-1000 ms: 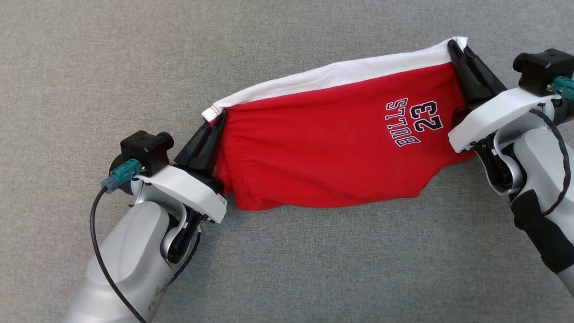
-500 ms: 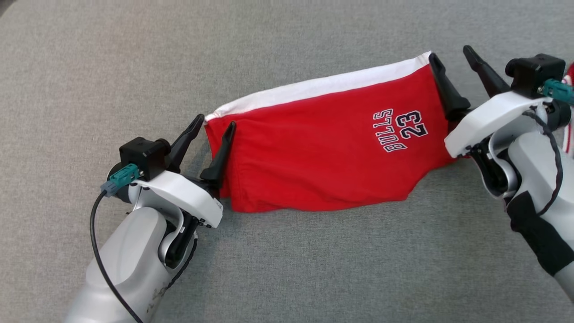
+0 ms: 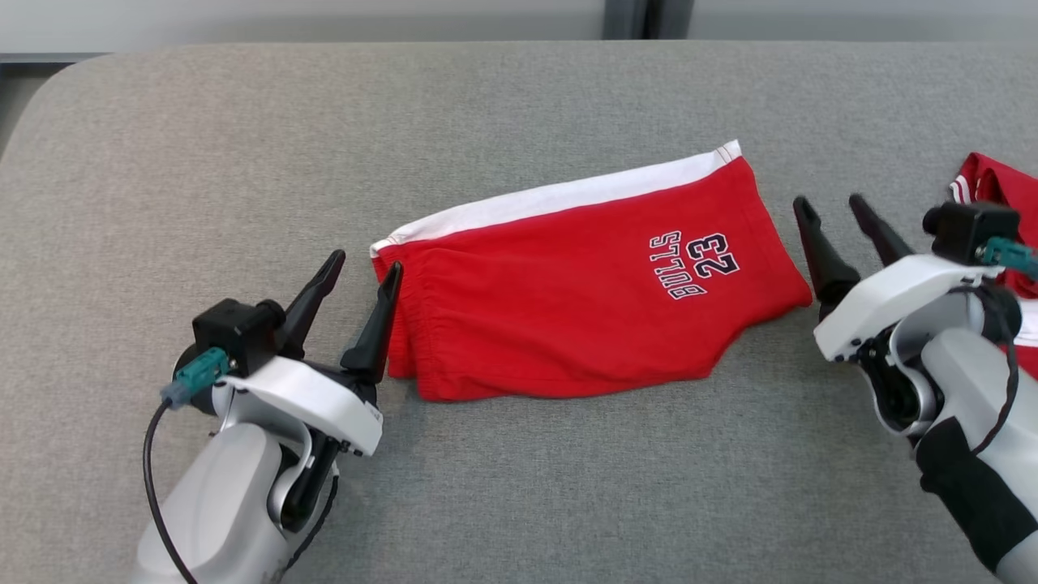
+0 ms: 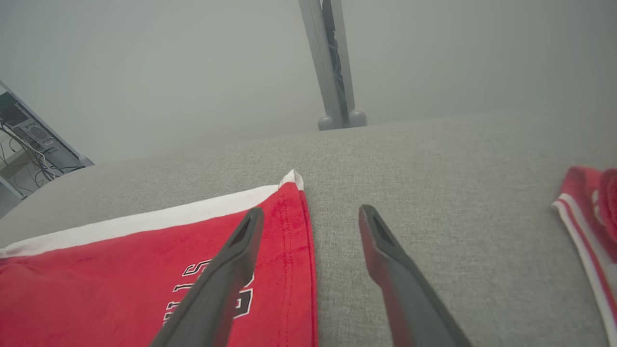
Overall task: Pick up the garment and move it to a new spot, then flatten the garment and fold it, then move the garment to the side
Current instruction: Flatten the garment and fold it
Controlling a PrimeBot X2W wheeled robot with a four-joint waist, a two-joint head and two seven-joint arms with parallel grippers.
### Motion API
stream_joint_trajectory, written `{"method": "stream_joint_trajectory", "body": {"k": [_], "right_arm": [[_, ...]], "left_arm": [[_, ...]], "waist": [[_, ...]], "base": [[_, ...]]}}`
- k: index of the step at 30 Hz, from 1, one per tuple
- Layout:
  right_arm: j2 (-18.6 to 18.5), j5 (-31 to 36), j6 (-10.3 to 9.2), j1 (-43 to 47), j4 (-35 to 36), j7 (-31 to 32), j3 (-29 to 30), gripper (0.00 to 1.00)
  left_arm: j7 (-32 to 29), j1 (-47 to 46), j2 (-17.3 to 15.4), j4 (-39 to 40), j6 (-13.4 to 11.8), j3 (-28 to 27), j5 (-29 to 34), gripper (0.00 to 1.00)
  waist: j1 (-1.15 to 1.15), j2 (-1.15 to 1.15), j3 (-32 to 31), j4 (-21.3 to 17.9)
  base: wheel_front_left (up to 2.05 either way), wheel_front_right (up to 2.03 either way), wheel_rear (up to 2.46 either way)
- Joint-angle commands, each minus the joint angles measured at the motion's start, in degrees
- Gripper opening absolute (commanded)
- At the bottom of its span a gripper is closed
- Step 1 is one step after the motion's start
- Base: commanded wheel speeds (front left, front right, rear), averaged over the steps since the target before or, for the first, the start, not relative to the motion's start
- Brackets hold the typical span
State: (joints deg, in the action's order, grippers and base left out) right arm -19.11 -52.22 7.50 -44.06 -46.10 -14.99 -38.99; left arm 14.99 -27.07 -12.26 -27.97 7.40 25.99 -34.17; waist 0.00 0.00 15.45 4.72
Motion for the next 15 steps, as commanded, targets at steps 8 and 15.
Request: {"method": "stream_joint_trajectory", "body": {"k": [8, 15], "right_arm": [[1.95, -8.65, 0.01, 1.09, -5.73, 1.59, -2.05, 1.00], [2.83, -13.95, 0.01, 0.09, -10.76, 5.43, -3.46, 1.00]], "left_arm": [[0.21, 4.72, -0.88, 4.35, -0.91, -0.78, 1.60, 1.00], [0.10, 7.76, -1.27, 8.31, -2.16, -0.77, 1.42, 1.00]], "waist": [[0.00, 0.00, -1.35, 2.00], [0.00, 0.00, -2.28, 3.31]], "base": [[0.00, 0.00, 0.00], [0.00, 0.00, 0.00]]}}
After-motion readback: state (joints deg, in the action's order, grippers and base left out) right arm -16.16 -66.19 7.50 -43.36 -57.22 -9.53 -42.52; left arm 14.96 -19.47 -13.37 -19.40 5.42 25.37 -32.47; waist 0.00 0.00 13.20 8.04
